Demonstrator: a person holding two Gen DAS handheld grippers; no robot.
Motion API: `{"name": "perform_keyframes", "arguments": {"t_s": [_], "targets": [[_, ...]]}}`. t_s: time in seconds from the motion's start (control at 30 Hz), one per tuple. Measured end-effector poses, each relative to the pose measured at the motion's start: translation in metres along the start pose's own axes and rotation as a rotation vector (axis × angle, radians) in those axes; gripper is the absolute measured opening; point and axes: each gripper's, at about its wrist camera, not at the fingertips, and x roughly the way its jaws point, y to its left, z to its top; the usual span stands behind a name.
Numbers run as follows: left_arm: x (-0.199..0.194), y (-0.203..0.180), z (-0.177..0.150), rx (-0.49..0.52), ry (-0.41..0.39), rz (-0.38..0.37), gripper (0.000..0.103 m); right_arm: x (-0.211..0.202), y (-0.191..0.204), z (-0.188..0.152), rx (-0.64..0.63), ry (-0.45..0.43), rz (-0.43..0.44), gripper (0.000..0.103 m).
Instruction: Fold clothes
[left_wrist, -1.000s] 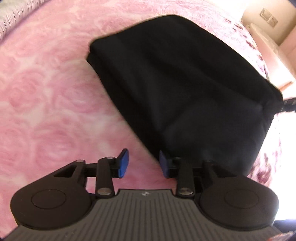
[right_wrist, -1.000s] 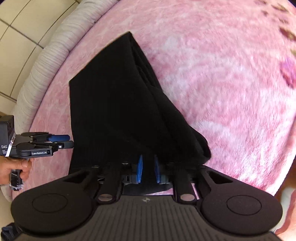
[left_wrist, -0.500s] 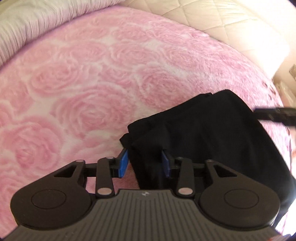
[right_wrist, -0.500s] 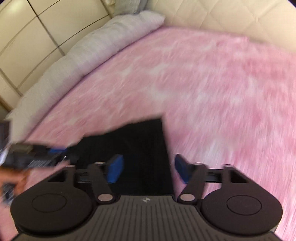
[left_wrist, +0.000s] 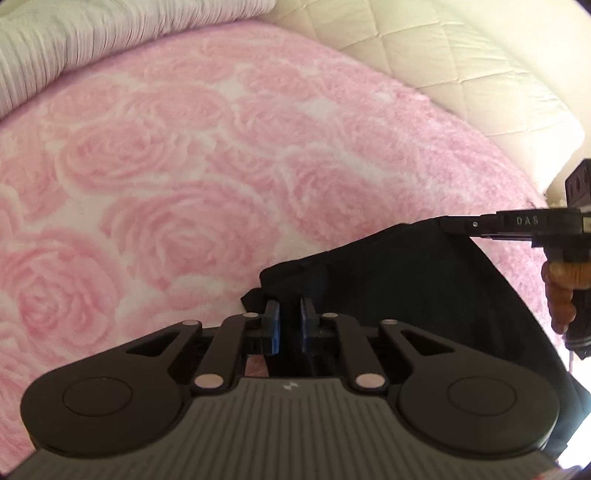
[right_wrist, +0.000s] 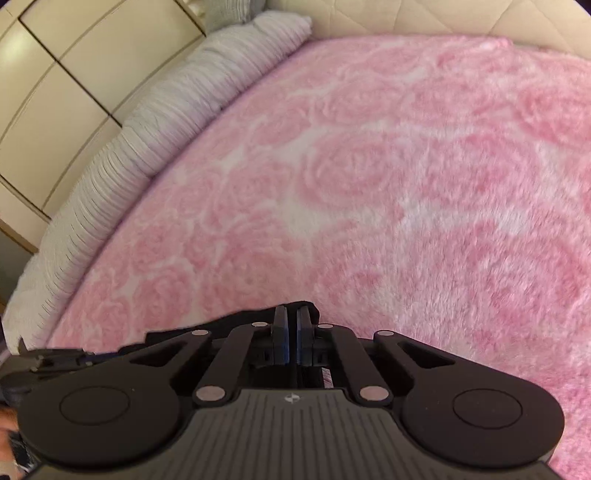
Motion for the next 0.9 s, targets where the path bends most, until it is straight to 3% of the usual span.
{"name": "perform_keyframes", "arguments": {"t_s": [0.03, 0.1, 0.13, 0.3, 0.37, 0.5, 0.53, 0.63, 0.8, 0.9], "targets": [[0.001, 0.005, 0.0, -0.029, 0.004, -0.003, 0.017, 0.003, -0.002, -0.001, 0.004, 0.003, -0.002, 0.002], [0.001, 0.014, 0.001, -0.08, 0.014, -0.008, 0.034, -0.003, -0.006, -0.001, 0.017, -0.005, -0.019, 0.02], [-0.001, 0.019, 0.001, -0.094, 0.021, -0.011, 0.035, -0.009, -0.006, -0.001, 0.016, -0.007, -0.037, 0.036], [-0.034, 0.004, 0.001, 0.065, -0.01, 0.051, 0.021, -0.064, 0.014, -0.011, -0.043, -0.05, -0.122, 0.036], [-0.053, -0.009, -0.006, 0.166, -0.033, 0.064, 0.021, -0.095, 0.029, -0.028, -0.069, -0.081, -0.129, 0.036], [-0.08, -0.036, -0.034, 0.392, -0.034, 0.07, 0.022, -0.149, 0.066, -0.091, -0.044, -0.079, -0.099, 0.037], [-0.083, -0.04, -0.042, 0.434, -0.025, 0.07, 0.023, -0.158, 0.076, -0.109, -0.035, -0.067, -0.09, 0.042], [-0.091, -0.044, -0.066, 0.5, 0.003, 0.079, 0.024, -0.165, 0.113, -0.17, -0.051, 0.028, -0.061, 0.049], [-0.107, -0.043, -0.102, 0.544, 0.022, 0.093, 0.027, -0.139, 0.188, -0.26, -0.295, 0.181, -0.087, 0.057], [-0.115, -0.042, -0.123, 0.602, 0.029, 0.092, 0.033, -0.118, 0.229, -0.294, -0.516, 0.179, -0.152, 0.059]]}}
